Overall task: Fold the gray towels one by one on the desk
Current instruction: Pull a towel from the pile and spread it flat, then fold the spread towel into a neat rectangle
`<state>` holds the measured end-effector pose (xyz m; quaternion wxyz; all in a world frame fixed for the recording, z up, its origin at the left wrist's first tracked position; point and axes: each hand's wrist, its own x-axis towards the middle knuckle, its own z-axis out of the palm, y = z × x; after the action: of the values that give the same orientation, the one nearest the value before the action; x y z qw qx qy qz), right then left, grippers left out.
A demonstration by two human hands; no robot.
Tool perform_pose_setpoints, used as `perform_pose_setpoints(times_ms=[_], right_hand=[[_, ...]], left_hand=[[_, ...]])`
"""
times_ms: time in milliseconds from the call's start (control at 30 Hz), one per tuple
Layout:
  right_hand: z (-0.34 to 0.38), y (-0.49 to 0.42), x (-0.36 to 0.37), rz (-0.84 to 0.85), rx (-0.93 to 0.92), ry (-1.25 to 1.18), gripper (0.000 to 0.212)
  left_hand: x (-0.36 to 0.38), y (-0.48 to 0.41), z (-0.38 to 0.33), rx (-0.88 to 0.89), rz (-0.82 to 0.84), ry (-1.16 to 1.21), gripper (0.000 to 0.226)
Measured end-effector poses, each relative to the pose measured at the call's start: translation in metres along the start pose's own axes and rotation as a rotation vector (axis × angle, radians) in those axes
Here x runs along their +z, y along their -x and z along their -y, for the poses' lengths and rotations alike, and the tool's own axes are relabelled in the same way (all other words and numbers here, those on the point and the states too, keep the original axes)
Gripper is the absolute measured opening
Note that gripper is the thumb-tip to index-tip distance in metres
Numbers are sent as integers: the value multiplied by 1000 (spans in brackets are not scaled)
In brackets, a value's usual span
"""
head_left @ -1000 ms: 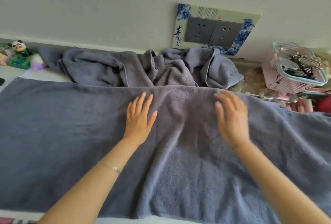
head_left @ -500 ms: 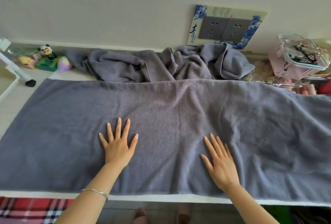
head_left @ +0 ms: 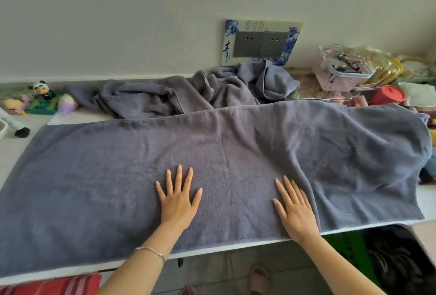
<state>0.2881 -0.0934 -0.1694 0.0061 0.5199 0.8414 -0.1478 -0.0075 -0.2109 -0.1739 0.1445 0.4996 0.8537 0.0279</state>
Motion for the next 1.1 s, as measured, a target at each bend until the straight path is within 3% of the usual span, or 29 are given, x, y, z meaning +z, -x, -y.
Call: perform_pose_setpoints(times_ms=[100, 200, 300, 467, 567, 667, 767, 900, 1000, 1100], right_hand=[[-6, 7, -15, -2, -122, -33, 62], [-22, 5, -45, -198, -198, -95, 53], [-58, -12, -84, -407, -69, -220, 54], [-140, -22, -149, -626, 126, -365, 69], [-184, -27, -174, -717, 244, -470, 77], [-224, -29, -186, -654, 417, -710, 69], [-250, -30, -193, -471, 494, -819, 39], [-267, -32, -212, -601, 330, -741, 31], [-280, -40, -245, -721, 301, -702, 23], [-291, -50, -263, -548, 341, -624, 25]], left_hand=[[-4, 1, -7, -47, 12, -30, 88], [-11, 1, -44, -27, 12, 5, 86], [-12, 0, -110, 92, -4, 84, 94], [-10, -1, -236, 317, -22, 155, 77], [-7, -5, -287, 374, -23, 152, 82], [1, -6, -318, 359, 1, 146, 66], [9, -6, -334, 361, 16, 140, 64], [11, -10, -344, 370, -17, 104, 82], [5, -13, -354, 354, 30, 109, 67], [1, -17, -364, 332, 195, 166, 57]])
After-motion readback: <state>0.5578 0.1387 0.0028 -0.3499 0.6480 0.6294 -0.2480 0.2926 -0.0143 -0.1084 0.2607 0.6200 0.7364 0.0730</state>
